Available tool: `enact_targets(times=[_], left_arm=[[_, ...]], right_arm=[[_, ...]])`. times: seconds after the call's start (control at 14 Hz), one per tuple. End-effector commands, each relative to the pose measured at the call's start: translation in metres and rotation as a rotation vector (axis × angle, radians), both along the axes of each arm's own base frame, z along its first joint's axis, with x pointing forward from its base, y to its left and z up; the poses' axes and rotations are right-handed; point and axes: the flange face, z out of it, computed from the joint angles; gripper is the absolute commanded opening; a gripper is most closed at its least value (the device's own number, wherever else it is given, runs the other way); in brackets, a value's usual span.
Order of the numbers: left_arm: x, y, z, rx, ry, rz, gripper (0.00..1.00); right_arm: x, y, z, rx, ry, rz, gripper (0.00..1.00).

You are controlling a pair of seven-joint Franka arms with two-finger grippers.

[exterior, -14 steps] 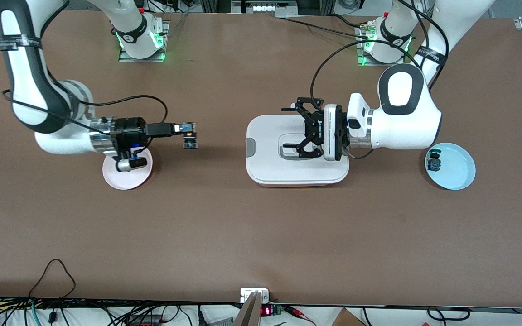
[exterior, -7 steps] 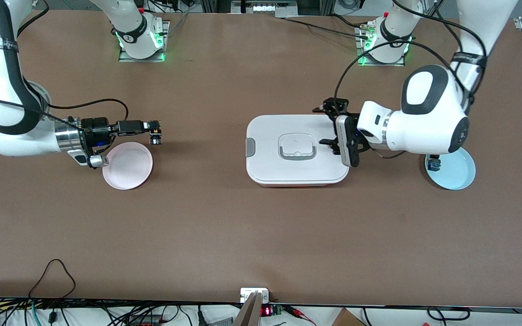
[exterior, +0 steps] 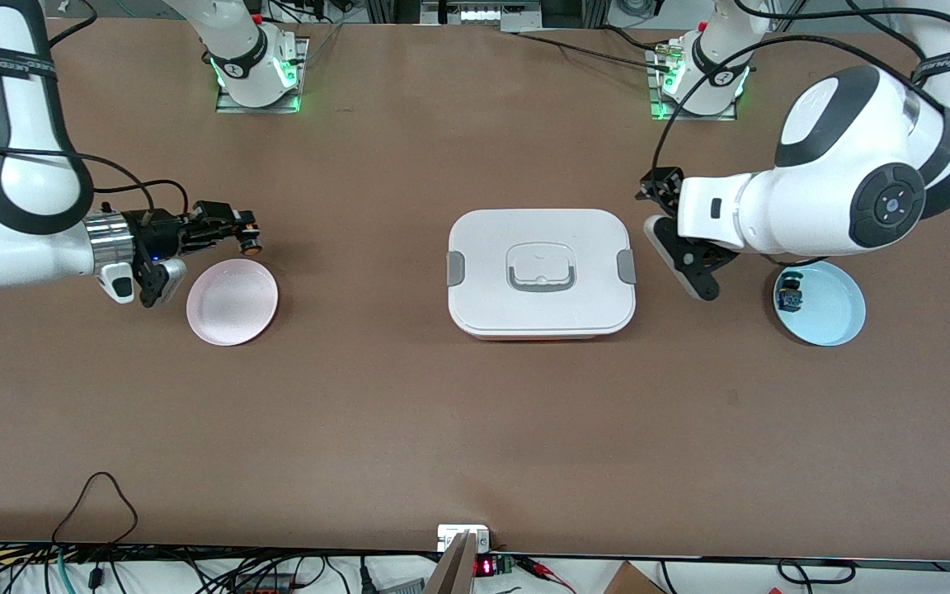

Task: Transfer orange switch to right arm and place
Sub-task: 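Carry the switch with the right gripper over the white plate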

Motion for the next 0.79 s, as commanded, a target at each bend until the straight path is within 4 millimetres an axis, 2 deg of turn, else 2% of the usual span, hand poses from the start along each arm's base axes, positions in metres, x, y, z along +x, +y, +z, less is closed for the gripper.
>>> enact_targets(times=[0.0, 0.21, 0.36, 0.43, 0.5, 0.64, 0.72], left_arm=[[-0.004, 0.017, 0.025, 0.192, 0.031, 0.100, 1.00], [-0.008, 0.039, 0.061, 0.330, 0.026, 0.197, 1.00], [-0.013, 0.063, 0.081, 0.354, 0.009, 0.267, 1.00], [-0.025, 0.066, 0.101, 0.382, -0.032, 0.298, 1.00], [-0.035, 0.068, 0.106, 0.420, -0.046, 0.318, 1.00], [-0.042, 0.095, 0.122, 0.475, -0.093, 0.467, 1.00], [-0.043, 0.107, 0.124, 0.491, -0.123, 0.565, 1.00]], right_arm=[[0.004, -0.017, 0.008, -0.122, -0.146, 0.194, 0.00], [0.014, -0.021, 0.009, -0.260, -0.291, 0.427, 0.00], [0.021, -0.029, 0.009, -0.306, -0.367, 0.554, 0.00], [0.023, -0.032, 0.004, -0.308, -0.412, 0.610, 0.00], [0.025, -0.034, -0.003, -0.296, -0.463, 0.665, 0.00], [0.024, -0.034, -0.021, -0.274, -0.548, 0.759, 0.00], [0.021, -0.034, -0.028, -0.264, -0.570, 0.795, 0.00]])
